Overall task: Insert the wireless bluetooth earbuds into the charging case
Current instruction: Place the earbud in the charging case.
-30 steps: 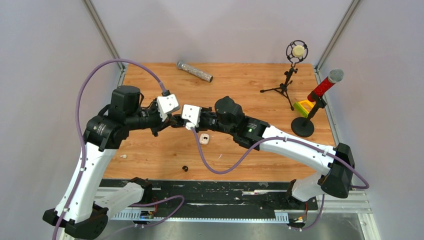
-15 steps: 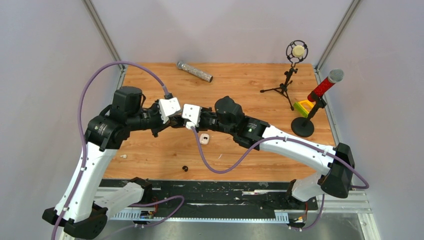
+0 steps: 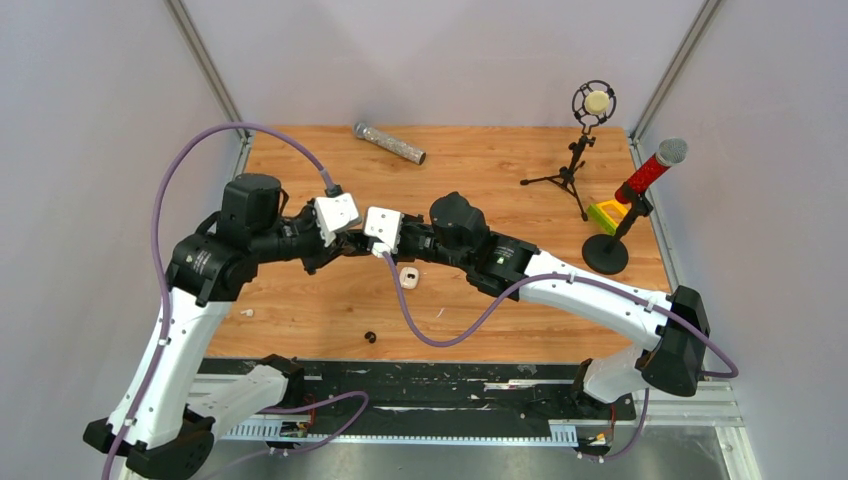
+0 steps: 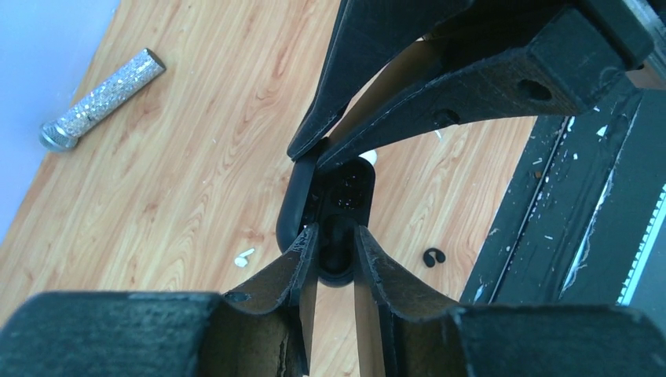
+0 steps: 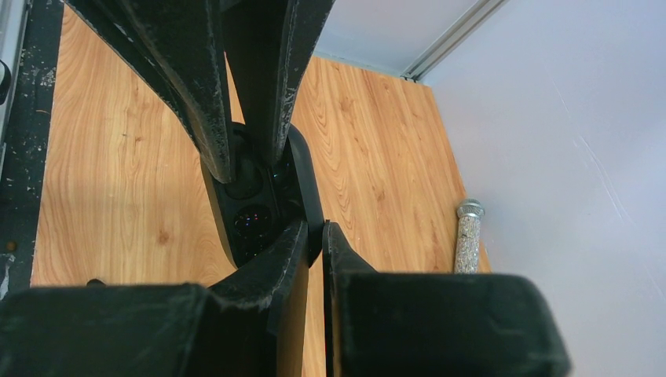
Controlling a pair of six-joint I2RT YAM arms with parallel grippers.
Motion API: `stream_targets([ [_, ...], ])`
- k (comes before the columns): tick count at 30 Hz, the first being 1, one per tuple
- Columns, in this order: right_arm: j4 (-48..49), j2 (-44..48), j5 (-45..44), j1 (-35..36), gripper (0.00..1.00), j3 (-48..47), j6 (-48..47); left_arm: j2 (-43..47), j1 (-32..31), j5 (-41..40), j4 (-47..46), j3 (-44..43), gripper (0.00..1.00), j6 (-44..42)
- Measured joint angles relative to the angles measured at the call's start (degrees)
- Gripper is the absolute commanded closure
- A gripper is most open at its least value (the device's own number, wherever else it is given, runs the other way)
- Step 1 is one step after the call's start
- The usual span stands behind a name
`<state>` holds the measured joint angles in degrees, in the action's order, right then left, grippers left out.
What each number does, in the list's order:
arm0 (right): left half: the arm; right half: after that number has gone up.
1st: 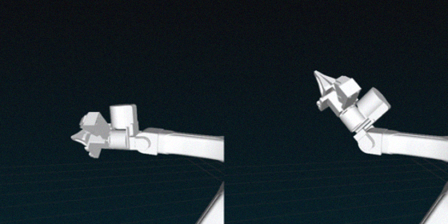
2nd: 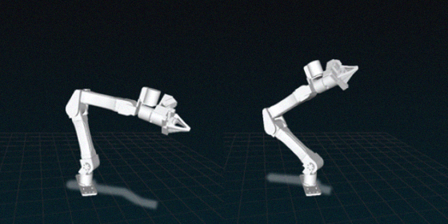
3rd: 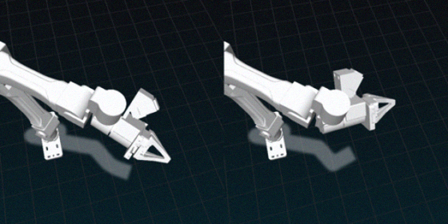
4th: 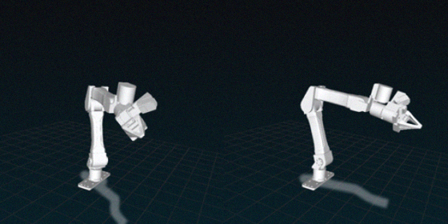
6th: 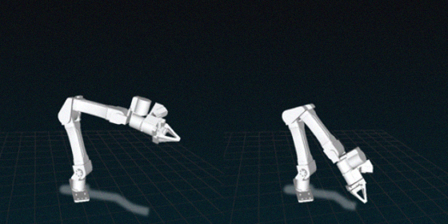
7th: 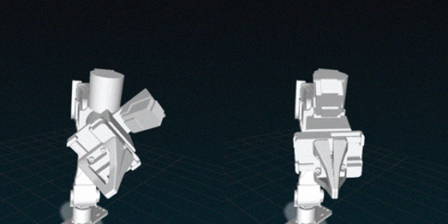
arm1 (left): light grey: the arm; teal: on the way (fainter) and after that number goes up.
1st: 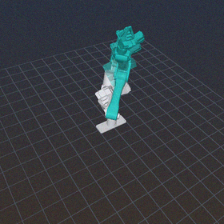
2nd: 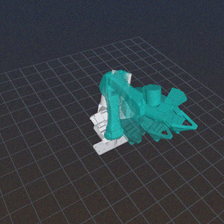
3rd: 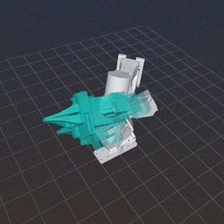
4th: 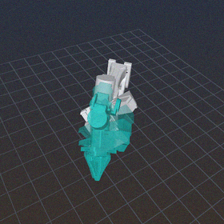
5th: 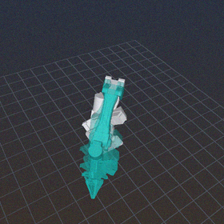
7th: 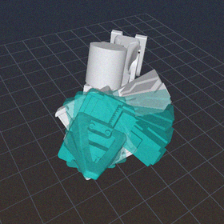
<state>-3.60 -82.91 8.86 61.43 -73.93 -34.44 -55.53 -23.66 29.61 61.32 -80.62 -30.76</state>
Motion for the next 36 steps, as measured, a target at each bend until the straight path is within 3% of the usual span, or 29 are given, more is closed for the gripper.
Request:
stream_targets([
  [23, 1.73, 0.00, 1.01, 0.00, 1.00, -0.76, 0.68, 3.28, 0.02, 3.67, 0.94, -0.87, 0.37, -0.46],
  [30, 0.46, -0.68, 2.36, 0.02, 1.00, -3.02, 1.86, 8.79, 0.02, 4.98, 0.66, -0.42, 0.31, -8.07],
  [36, -0.44, -1.14, 2.86, 0.02, 1.00, -4.15, 2.75, 11.89, 0.02, 7.65, 2.47, 0.74, 0.25, -19.39],
])
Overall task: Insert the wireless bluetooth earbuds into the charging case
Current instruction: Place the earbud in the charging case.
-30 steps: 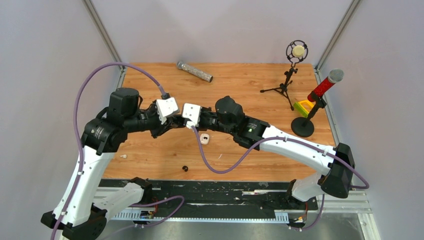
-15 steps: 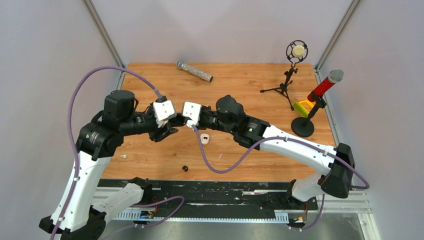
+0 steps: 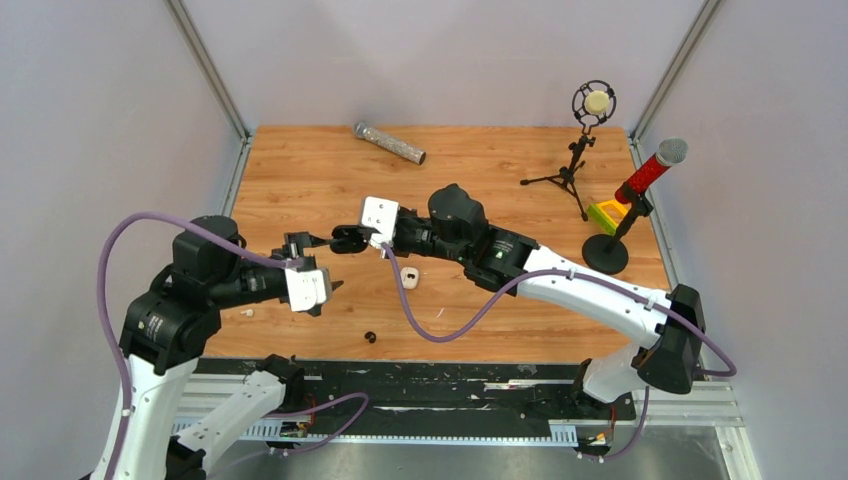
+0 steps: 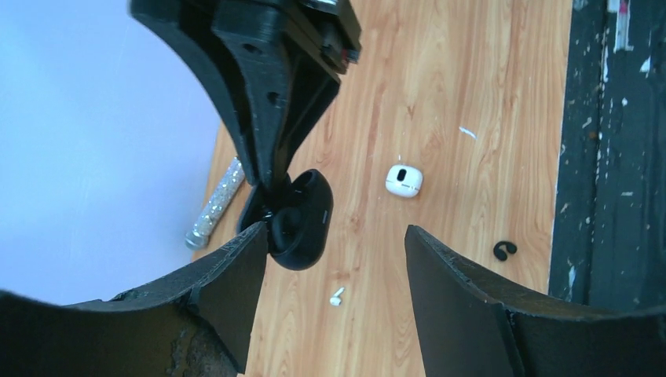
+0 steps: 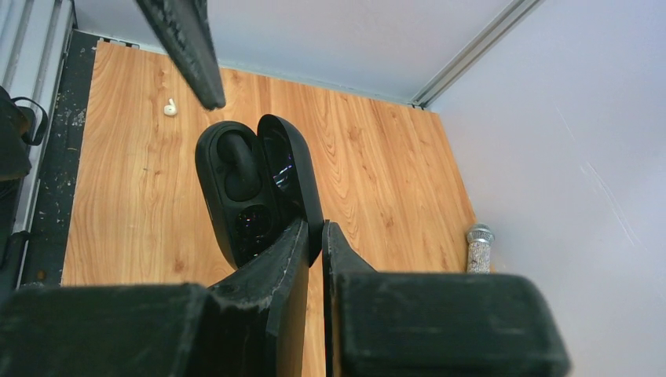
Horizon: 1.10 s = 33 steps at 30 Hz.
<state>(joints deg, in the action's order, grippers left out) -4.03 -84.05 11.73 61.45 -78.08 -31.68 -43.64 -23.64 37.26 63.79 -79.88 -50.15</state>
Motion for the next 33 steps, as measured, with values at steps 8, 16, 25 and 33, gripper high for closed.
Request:
stream_targets([
  [8, -0.57, -1.27, 0.35, 0.00, 1.00, -1.18, 0.31, 2.01, 0.00, 0.17, -0.22, 4.48, 0.16, -13.35],
  [16, -1.86, -2.32, 0.37, 0.00, 1.00, -1.53, 0.46, 2.19, -0.26, -0.22, -2.19, 7.04, 0.22, -23.82],
  [25, -2.56, -2.78, 0.85, 0.00, 1.00, -2.03, 0.55, 2.16, -0.63, -1.44, -1.36, 8.09, 0.24, -30.27],
  [33, -2.56, -2.78, 2.49, 0.00, 1.00, -2.16, 1.16, 2.01, -0.66, -2.51, -1.20, 8.70, 0.28, -32.09],
])
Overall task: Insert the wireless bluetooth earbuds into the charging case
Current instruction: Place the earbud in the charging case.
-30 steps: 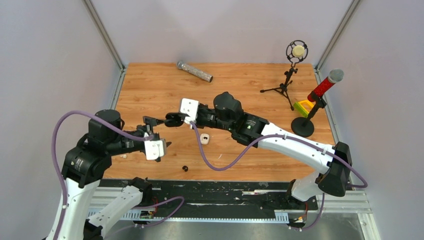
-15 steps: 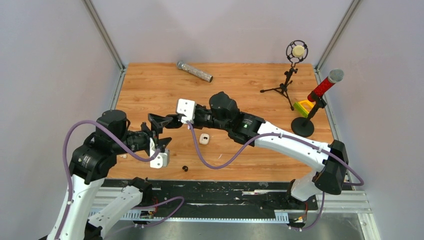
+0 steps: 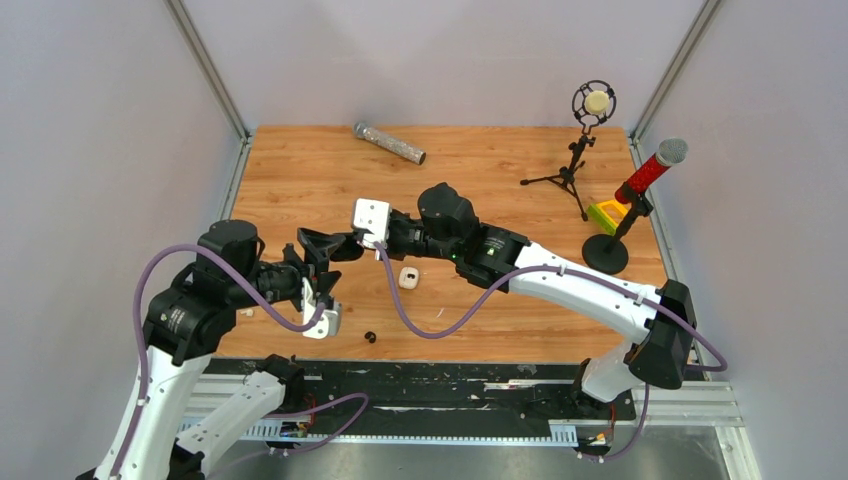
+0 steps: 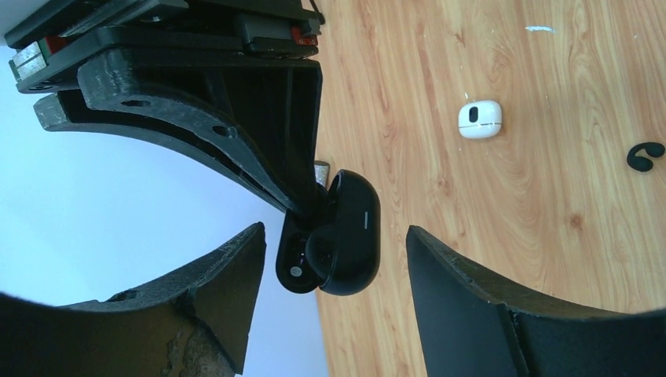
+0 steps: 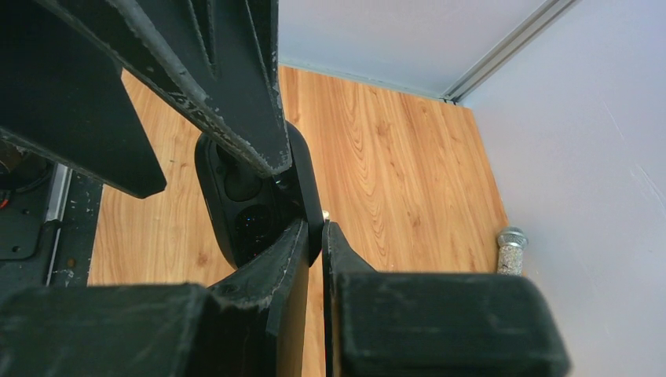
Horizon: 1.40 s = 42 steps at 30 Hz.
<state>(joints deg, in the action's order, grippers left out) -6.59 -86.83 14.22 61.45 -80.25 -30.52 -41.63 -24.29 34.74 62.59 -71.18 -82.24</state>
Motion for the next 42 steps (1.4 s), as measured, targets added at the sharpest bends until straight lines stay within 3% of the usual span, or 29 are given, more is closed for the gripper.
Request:
stream_targets([
  [7, 0.00, 0.02, 1.88, 0.00, 1.00, 0.00, 0.57, -0.22, 0.00, -0.76, 1.01, 0.02, 0.37, -0.39],
  [20, 0.02, 0.02, 3.34, 0.00, 1.00, 0.00, 0.94, -0.33, 0.00, -0.98, 2.45, 0.04, 0.41, -0.35],
  [28, 0.00, 0.59, 4.72, -0.02, 1.00, 0.00, 1.57, -0.59, -0.11, -0.83, 2.38, 0.04, 0.55, -0.42],
  [37, -0.11, 0.98, 4.81, -0.04, 1.00, 0.00, 1.57, -0.57, -0.11, -0.46, 2.16, 0.04, 0.62, -0.66],
  [42, -0.26, 1.16, 5.01, -0.09, 1.00, 0.00, 1.73, -0.57, -0.11, -0.20, 2.19, 0.04, 0.73, -0.94],
])
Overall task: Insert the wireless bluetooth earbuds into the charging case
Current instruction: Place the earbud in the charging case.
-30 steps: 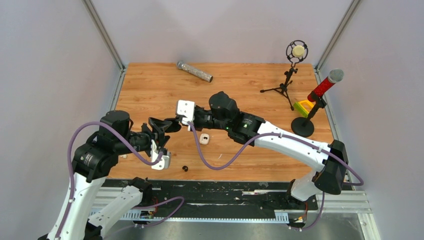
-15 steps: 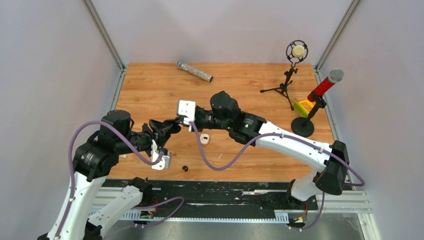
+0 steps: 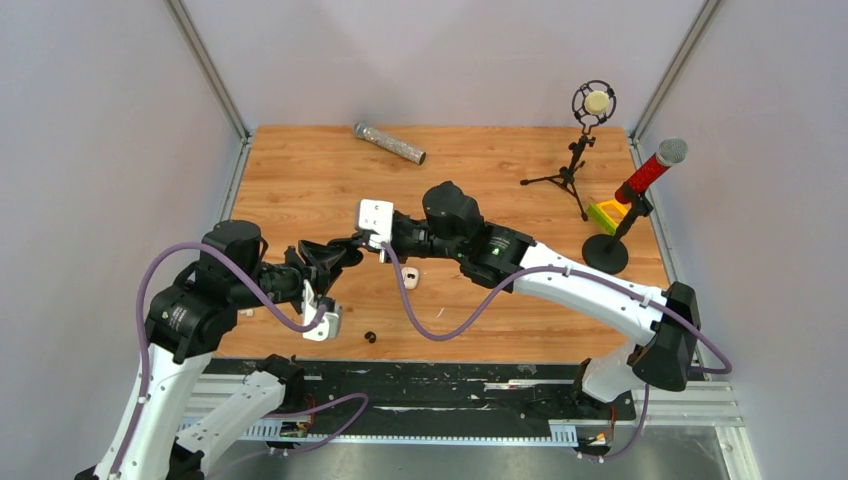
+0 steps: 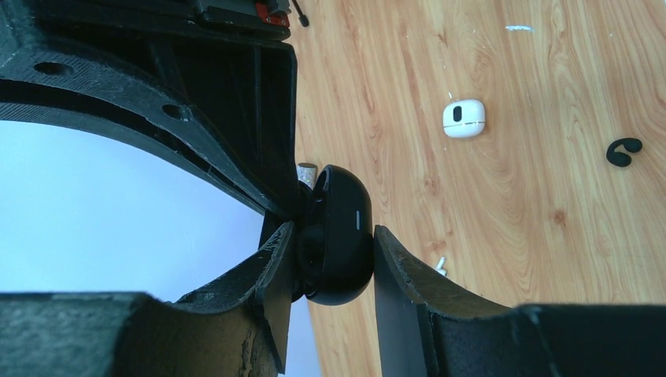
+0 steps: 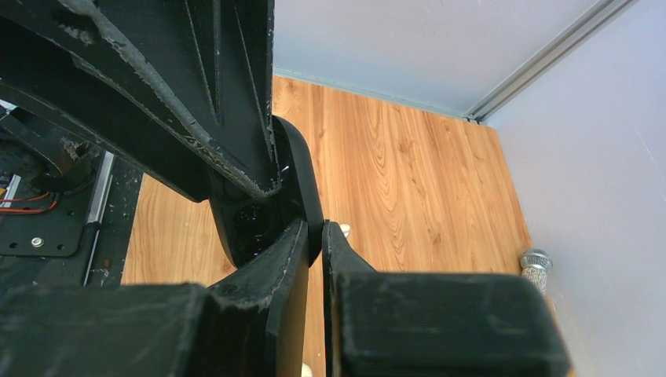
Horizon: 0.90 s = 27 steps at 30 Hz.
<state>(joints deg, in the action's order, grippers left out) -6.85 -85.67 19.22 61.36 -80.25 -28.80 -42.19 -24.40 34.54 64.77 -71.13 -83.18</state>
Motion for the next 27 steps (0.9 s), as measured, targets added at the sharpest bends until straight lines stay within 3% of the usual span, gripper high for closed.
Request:
stream_targets([
  [6, -0.28, 0.39, 0.59, -0.17, 1.00, 0.00, 0.24, 0.02, -0.07, 0.44, -0.11, -0.02, 0.90, -0.35],
  [10, -0.31, 0.42, 0.87, -0.22, 1.00, 0.02, 0.28, 0.04, -0.07, 0.59, 0.00, -0.02, 0.89, -0.66],
  [13, -0.28, 0.44, 0.87, -0.26, 1.00, 0.04, 0.28, 0.04, -0.07, 0.59, 0.02, -0.02, 0.53, -0.79],
  [15, -0.26, 0.44, 0.83, -0.26, 1.00, 0.07, 0.28, 0.11, -0.07, 0.68, 0.02, -0.02, 0.40, -0.76],
  [18, 0.22, 0.44, 0.59, -0.26, 1.00, 0.07, 0.26, 0.44, -0.11, 0.83, 0.02, 0.00, 0.31, -0.42],
  [27, 1.73, 0.44, 0.37, -0.31, 1.00, 0.07, 0.26, 1.79, -0.11, 0.74, -0.15, 0.00, 0.22, 1.60],
])
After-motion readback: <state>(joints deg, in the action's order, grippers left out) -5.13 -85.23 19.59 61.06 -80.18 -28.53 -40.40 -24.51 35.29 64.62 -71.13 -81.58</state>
